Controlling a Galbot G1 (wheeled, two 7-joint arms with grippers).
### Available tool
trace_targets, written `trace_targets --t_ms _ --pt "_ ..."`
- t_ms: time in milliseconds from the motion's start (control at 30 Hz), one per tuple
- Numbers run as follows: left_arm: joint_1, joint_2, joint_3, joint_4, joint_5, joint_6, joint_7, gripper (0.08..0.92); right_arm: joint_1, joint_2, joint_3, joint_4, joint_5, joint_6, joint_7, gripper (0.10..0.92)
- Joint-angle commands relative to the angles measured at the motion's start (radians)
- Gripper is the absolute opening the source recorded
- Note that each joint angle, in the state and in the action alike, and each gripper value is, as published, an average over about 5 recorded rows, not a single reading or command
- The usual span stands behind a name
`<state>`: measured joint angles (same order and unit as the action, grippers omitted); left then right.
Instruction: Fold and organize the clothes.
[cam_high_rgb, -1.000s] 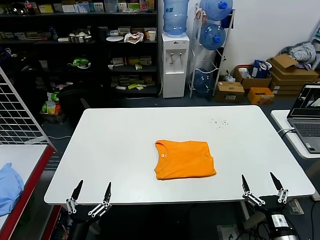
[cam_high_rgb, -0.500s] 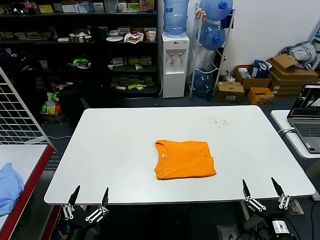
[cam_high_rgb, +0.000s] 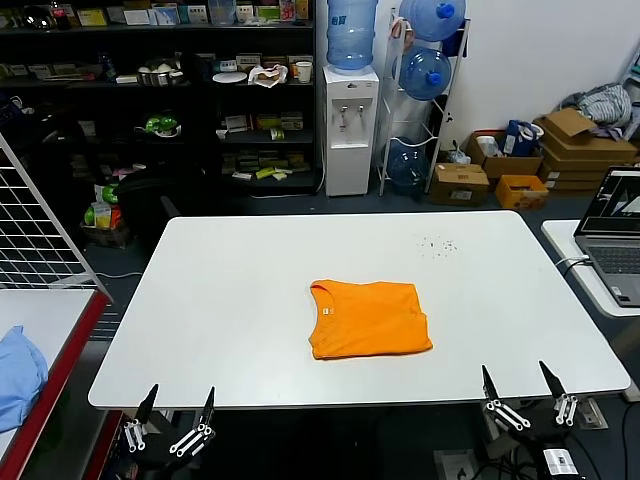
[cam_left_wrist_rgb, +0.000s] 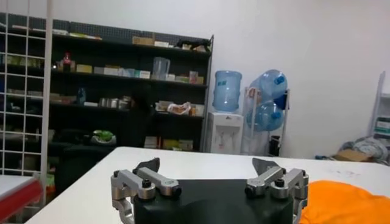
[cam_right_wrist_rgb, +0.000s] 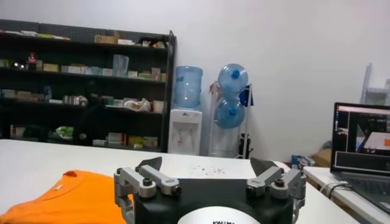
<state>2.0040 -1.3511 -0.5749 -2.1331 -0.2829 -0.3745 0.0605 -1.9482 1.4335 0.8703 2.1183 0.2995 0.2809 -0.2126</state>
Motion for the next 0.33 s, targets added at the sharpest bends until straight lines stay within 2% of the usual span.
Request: trace_targets --t_ms 33,333 --pt "0.009 -0.002 0.002 -0.002 0.000 0.007 -0.001 0.921 -0.009 0.005 -0.006 0.000 0.004 0.004 -0.009 0.921" --pt "0.011 -0.003 0.002 -0.010 0.000 0.008 0.007 0.921 -0.007 0.005 -0.017 -0.002 -0.002 0.004 -0.011 0.921"
